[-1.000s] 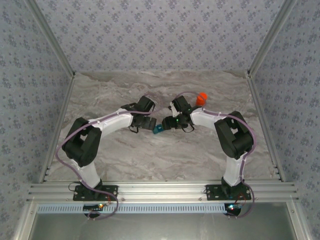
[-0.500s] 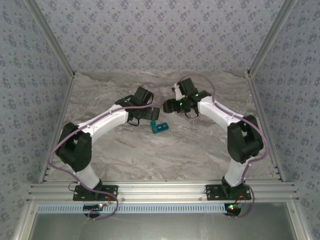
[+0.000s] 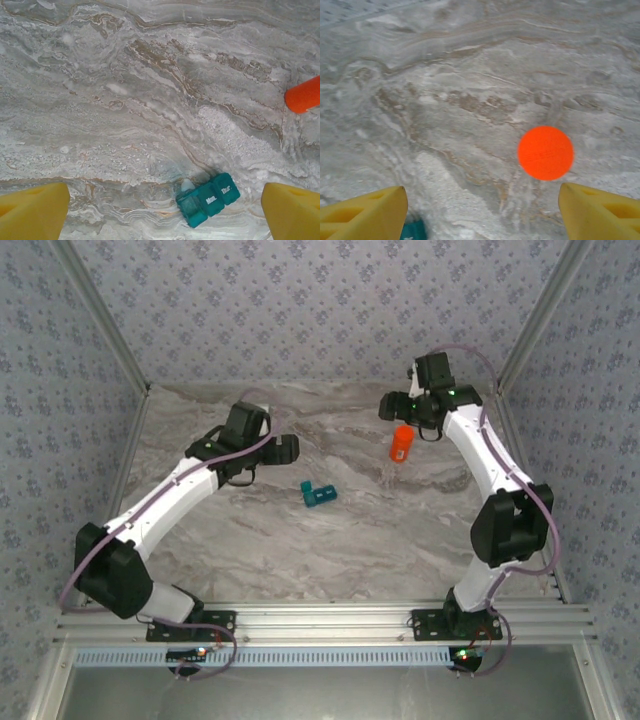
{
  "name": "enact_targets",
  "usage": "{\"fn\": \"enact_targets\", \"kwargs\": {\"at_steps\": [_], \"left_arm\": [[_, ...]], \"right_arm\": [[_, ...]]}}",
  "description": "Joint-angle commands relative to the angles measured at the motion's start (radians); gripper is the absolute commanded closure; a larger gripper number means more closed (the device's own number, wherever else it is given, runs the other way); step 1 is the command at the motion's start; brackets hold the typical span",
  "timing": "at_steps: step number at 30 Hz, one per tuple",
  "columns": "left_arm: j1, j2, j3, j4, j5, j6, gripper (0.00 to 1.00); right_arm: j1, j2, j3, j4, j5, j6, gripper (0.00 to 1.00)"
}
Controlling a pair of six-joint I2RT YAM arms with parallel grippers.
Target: Sort the pills into containers
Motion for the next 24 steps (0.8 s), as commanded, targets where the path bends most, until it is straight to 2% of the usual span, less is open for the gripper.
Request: {"fn": "enact_targets", "kwargs": {"at_steps": [1, 8, 18, 24], "left_arm": [[0.016, -0.01, -0.014, 0.035, 0.025, -0.041, 0.02], [0.052, 0.049, 0.016, 0.107, 0.045, -0.063, 0.02], [0.061, 0.119, 0.031, 0.144, 0.06, -0.047, 0.02], [0.063, 0.151, 0.063, 0.139, 0.088, -0.055, 0.02]], "right_arm": [[-0.006, 0.052, 0.023, -0.061, 0.07, -0.015, 0.19], [-0.051, 0.181, 0.113, -0.131, 0.016, -0.011, 0.21], [-0.054, 0.345, 0.244, -0.204, 0.056, -0.057, 0.21], [-0.056, 0.398, 0.252, -0.204, 0.042, -0.074, 0.24]]}}
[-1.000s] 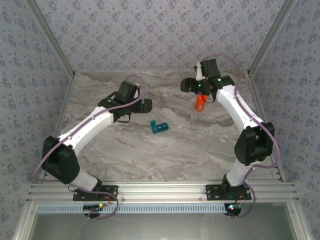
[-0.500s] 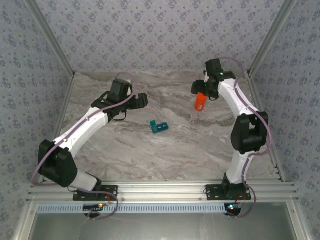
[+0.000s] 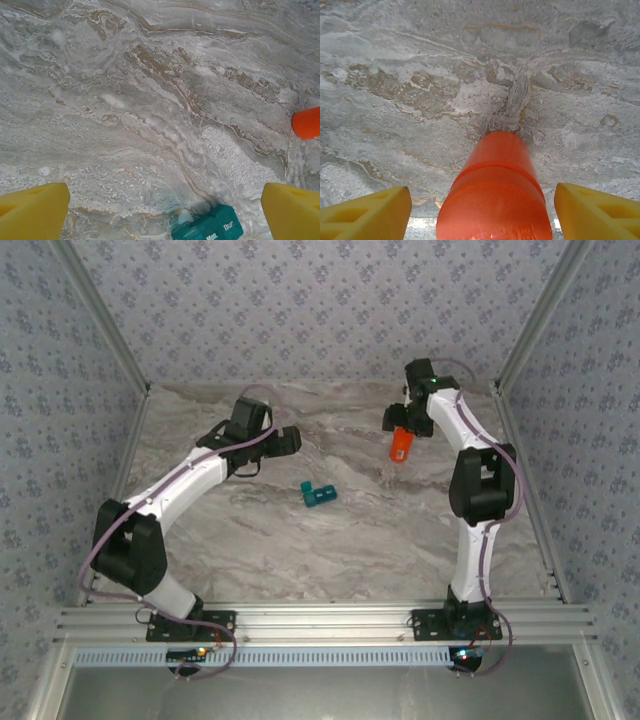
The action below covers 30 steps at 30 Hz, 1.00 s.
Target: Sort the pills into containers
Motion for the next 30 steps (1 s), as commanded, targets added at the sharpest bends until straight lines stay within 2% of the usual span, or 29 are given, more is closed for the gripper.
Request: {"fn": "enact_targets", "kwargs": {"at_steps": [1, 9, 13, 16, 20, 23, 27, 30], "left_arm": [[0.005, 0.015, 0.049, 0.011, 0.032, -0.006, 0.02], [0.006, 0.056, 0.096, -0.035, 0.051, -0.004, 0.02], [0.004, 0.06, 0.107, -0.04, 0.061, -0.008, 0.02], [0.005, 0.064, 0.117, -0.049, 0.069, -0.009, 0.02], [0.005, 0.072, 0.132, -0.063, 0.084, -0.009, 0.02], [0.006, 0.064, 0.123, -0.051, 0.102, -0.03, 0.02], [0.01, 0.032, 0.101, -0.03, 0.07, -0.071, 0.02], [0.01, 0.003, 0.078, -0.002, 0.042, -0.041, 0.02]], "right_arm": [[-0.005, 0.032, 0.02, -0.038, 0.0, -0.025, 0.26], [-0.007, 0.042, -0.023, -0.007, -0.025, -0.035, 0.35], [-0.007, 0.044, -0.04, 0.001, -0.016, -0.045, 0.36], [-0.008, 0.042, -0.055, 0.011, -0.012, -0.052, 0.43], [-0.01, 0.03, -0.07, 0.015, -0.022, -0.057, 0.59], [-0.011, 0.001, -0.077, 0.018, -0.036, -0.06, 0.67], [-0.009, -0.065, -0.095, 0.032, -0.062, -0.06, 0.7], [-0.005, -0.118, -0.116, 0.045, -0.086, -0.061, 0.7]]}}
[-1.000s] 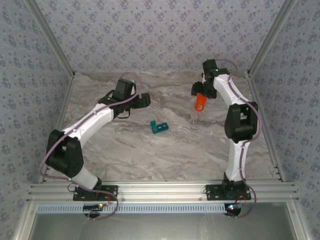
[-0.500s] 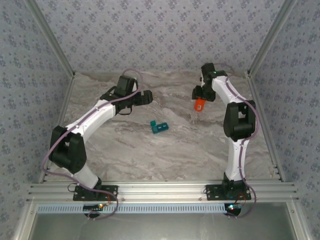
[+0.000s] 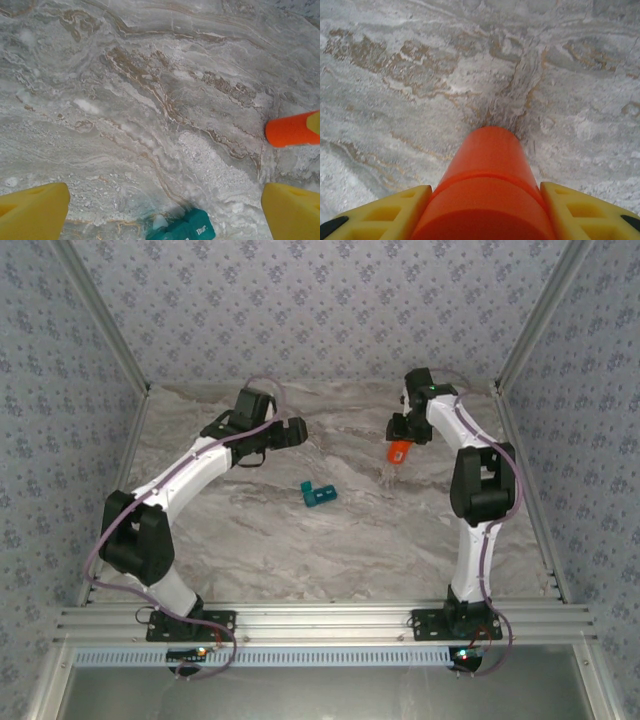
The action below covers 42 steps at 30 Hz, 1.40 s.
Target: Sort the pills into containers
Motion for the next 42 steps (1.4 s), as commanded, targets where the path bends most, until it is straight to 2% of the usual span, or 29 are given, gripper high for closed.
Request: {"fn": "enact_targets", "kwargs": {"at_steps": [1, 9, 13, 25, 29, 36, 42], "left_arm": [[0.005, -0.057, -0.022, 0.035, -0.036, 0.02, 0.02], [-0.015, -0.009, 0.033, 0.024, -0.072, 0.213, 0.02], [-0.032, 0.019, 0.042, 0.073, -0.068, 0.289, 0.02], [-0.082, 0.051, -0.082, 0.524, 0.077, 0.597, 0.02], [-0.085, 0.076, -0.095, 0.613, 0.177, 0.65, 0.02], [-0.094, 0.109, -0.118, 0.737, 0.437, 0.693, 0.03], [-0.119, 0.126, -0.11, 0.796, 0.552, 0.693, 0.07]], "right_arm": [[0.002, -0.099, -0.014, 0.004, -0.051, -0.01, 0.7], [0.019, -0.202, -0.007, 0.011, -0.149, 0.044, 0.71], [0.029, -0.226, 0.024, -0.02, -0.19, 0.045, 0.71], [0.021, -0.212, 0.136, -0.101, -0.307, 0.01, 0.71], [0.024, -0.211, 0.175, -0.116, -0.38, 0.019, 0.71], [0.03, -0.24, 0.216, -0.139, -0.534, 0.043, 0.71], [0.037, -0.296, 0.173, -0.138, -0.624, 0.046, 0.71]]}}
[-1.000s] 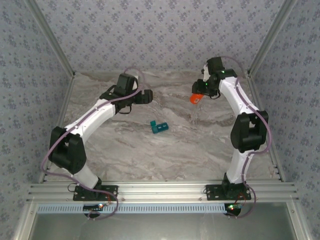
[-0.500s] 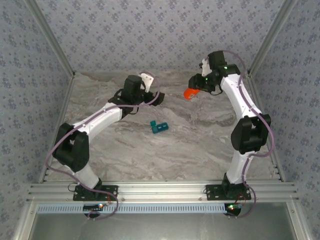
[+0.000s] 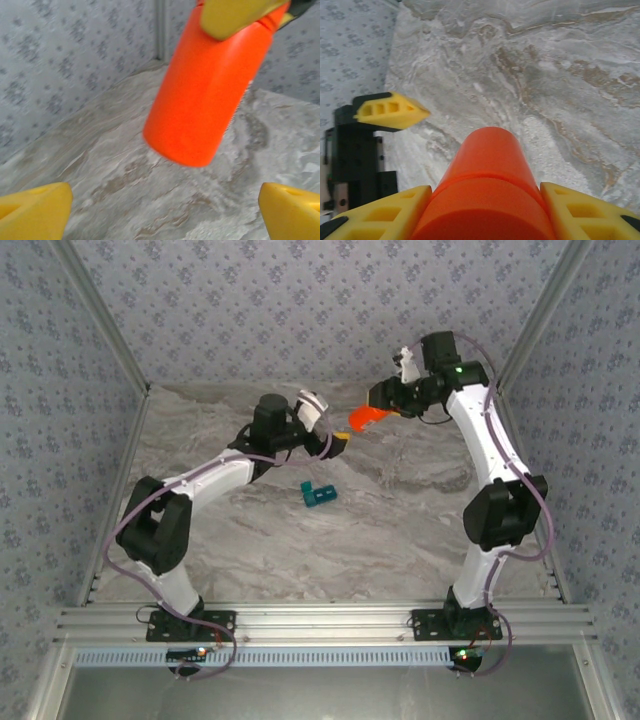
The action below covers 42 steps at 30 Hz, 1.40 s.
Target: Sort the pills into containers
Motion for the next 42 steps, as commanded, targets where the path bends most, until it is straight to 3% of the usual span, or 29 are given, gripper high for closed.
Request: {"fn": "enact_targets", "kwargs": {"at_steps": [1, 6, 18, 32, 42], "left_arm": [[-0.017, 0.02, 0.012, 0.07, 0.147, 0.033, 0.07], [-0.048, 0.018, 0.028, 0.018, 0.218, 0.075, 0.1], [-0.053, 0.004, -0.008, 0.113, 0.185, 0.047, 0.16], [-0.009, -0.033, -0.064, 0.148, 0.038, 0.039, 0.1], [-0.017, -0.01, -0.039, 0.135, 0.127, 0.024, 0.11]], "right_arm": [[0.01, -0.07, -0.01, -0.025, -0.11, 0.012, 0.71], [0.021, -0.09, -0.031, -0.033, -0.137, 0.003, 0.71], [0.076, -0.082, -0.081, -0.033, -0.158, -0.012, 0.71], [0.073, -0.113, -0.133, -0.039, -0.155, -0.027, 0.71], [0.082, -0.103, -0.146, 0.018, -0.179, 0.01, 0.72]]}}
